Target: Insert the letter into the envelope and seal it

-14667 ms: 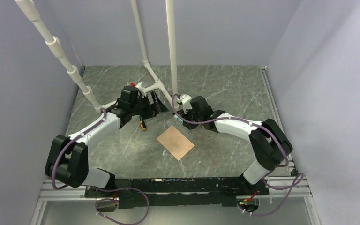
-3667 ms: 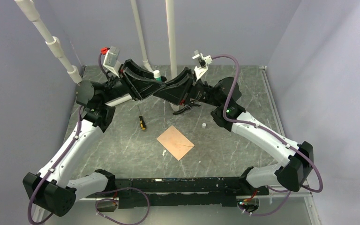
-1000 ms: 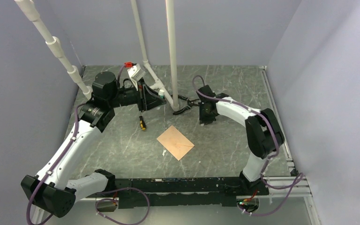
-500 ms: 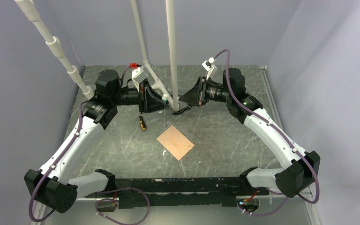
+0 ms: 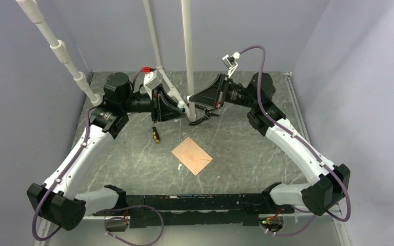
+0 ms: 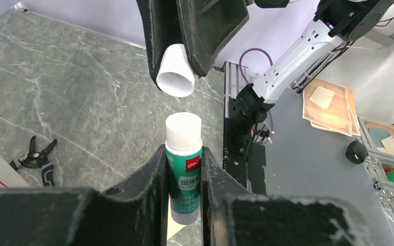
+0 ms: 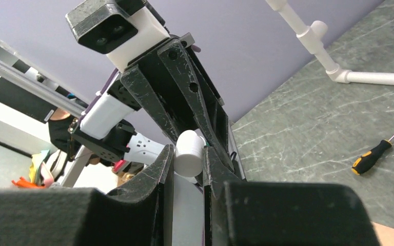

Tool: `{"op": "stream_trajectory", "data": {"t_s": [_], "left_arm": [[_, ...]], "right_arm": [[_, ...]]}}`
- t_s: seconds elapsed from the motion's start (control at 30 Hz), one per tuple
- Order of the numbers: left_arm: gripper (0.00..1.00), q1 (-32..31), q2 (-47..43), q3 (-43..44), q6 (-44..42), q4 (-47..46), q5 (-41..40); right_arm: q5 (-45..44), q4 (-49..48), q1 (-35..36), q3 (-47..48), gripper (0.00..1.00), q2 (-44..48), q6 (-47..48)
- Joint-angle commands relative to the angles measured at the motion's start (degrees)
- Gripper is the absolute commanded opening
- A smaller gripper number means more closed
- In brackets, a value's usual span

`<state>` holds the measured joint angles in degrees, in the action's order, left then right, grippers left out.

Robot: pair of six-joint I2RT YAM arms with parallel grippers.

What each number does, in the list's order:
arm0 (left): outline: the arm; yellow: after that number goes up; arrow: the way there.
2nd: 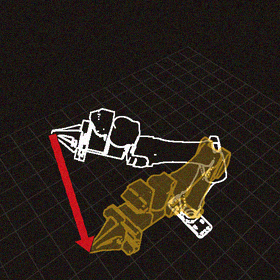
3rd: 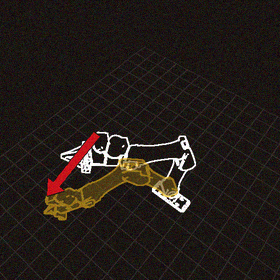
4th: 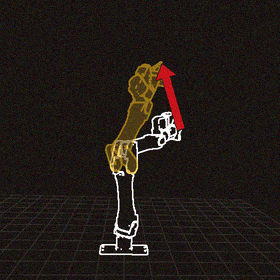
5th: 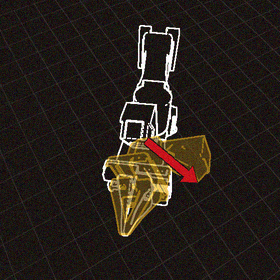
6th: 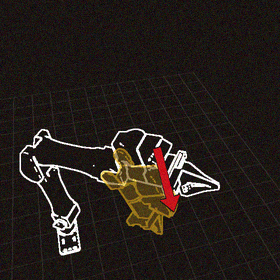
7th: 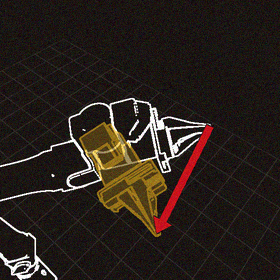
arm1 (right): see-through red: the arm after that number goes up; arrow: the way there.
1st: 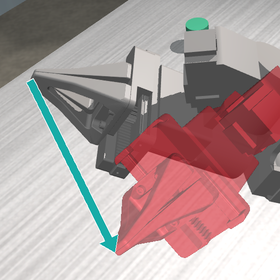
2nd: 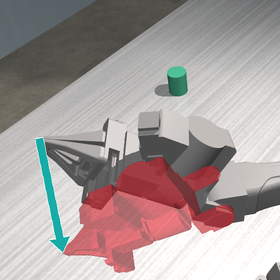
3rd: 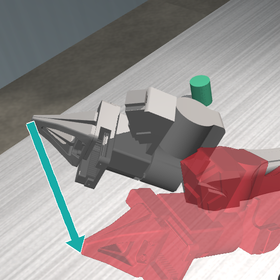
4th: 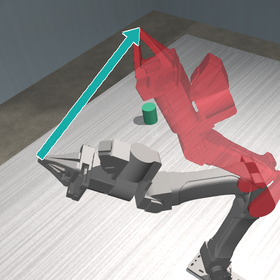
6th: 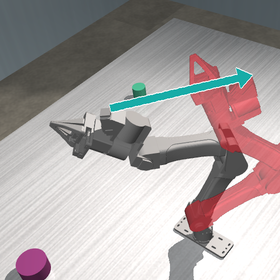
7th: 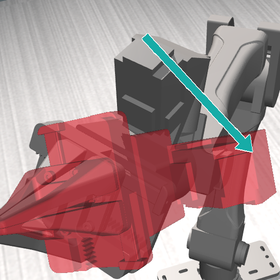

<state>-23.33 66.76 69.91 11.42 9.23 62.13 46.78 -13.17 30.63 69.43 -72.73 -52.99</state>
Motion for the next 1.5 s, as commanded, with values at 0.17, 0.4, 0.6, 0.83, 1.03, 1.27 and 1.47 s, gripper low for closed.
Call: {"op": "stream_trajectory", "data": {"t_s": [0.17,0.4,0.6,0.83,1.03,1.27,1.47], "left_arm": [[0.03,-0.1,0.3,1.4,0.9,-4.0,1.5],[0.02,-0.1,1.0,2.2,-0.9,-1.3,2.8],[0.02,-0.1,3.8,8.3,-12.1,13.4,5.1],[0.02,-0.2,8.3,18.2,-30.7,35.5,4.3],[0.02,-1.4,11.5,24.0,-40.1,45.6,-1.5],[0.03,-6.1,10.3,21.0,-44.2,43.7,-15.5],[0.02,-8.0,7.1,15.5,-45.2,34.2,-19.2]], "right_arm": [[0.4,-1.3,2.7,2.9,0.00,-1.0,1.2],[0.5,1.0,3.1,4.1,0.00,-1.2,2.5],[2.9,7.8,4.2,7.3,0.00,-3.0,5.2],[2.0,24.2,6.4,14.1,0.00,-6.9,12.5],[-0.6,36.6,7.9,20.6,0.00,-10.8,15.8],[-4.8,47.7,9.4,25.8,0.00,-16.0,16.0],[-5.3,49.7,11.2,26.5,0.00,-18.8,14.4]]}}
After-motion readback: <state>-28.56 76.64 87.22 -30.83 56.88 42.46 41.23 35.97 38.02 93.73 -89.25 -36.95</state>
